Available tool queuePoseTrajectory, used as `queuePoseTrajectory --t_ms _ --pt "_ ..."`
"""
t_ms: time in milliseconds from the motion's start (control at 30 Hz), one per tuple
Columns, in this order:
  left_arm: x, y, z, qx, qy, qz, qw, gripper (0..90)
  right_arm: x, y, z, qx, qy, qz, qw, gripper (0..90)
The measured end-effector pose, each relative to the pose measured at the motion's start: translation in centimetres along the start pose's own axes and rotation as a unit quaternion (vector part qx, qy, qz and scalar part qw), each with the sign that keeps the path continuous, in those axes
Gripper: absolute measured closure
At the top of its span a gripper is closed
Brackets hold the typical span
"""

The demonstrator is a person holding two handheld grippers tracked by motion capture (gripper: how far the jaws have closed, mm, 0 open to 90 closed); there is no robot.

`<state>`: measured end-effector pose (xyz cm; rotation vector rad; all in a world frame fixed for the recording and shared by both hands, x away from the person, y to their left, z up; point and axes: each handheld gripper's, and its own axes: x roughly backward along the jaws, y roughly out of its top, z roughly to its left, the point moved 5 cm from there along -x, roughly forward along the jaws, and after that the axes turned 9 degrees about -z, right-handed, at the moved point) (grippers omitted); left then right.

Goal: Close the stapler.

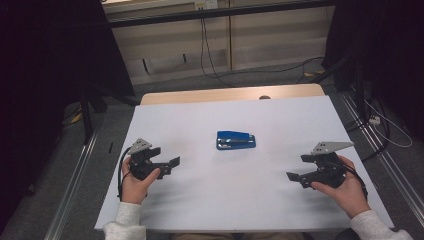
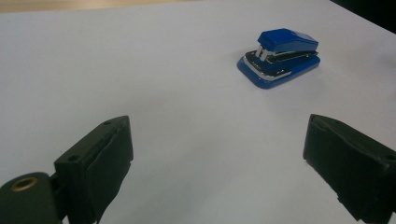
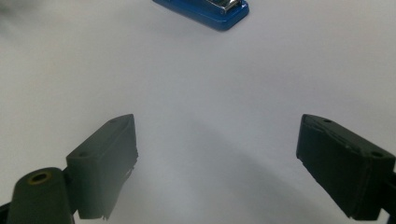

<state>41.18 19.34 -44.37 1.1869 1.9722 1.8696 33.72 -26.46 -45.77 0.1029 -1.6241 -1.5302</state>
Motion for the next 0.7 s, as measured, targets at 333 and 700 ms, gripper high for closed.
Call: queuePoseTrajectory --t_ms 333,700 --pt "1.9 -0.8 0.9 0.002 0.007 0.003 1.0 8.4 0.6 -0.2 0.0 -0.001 -0.001 -0.002 1.0 11.8" --pt "3.9 -2.0 1.3 0.0 0.008 0.005 1.0 8.3 0.8 -0.2 0.0 0.001 -0.001 -0.004 1.0 11.8"
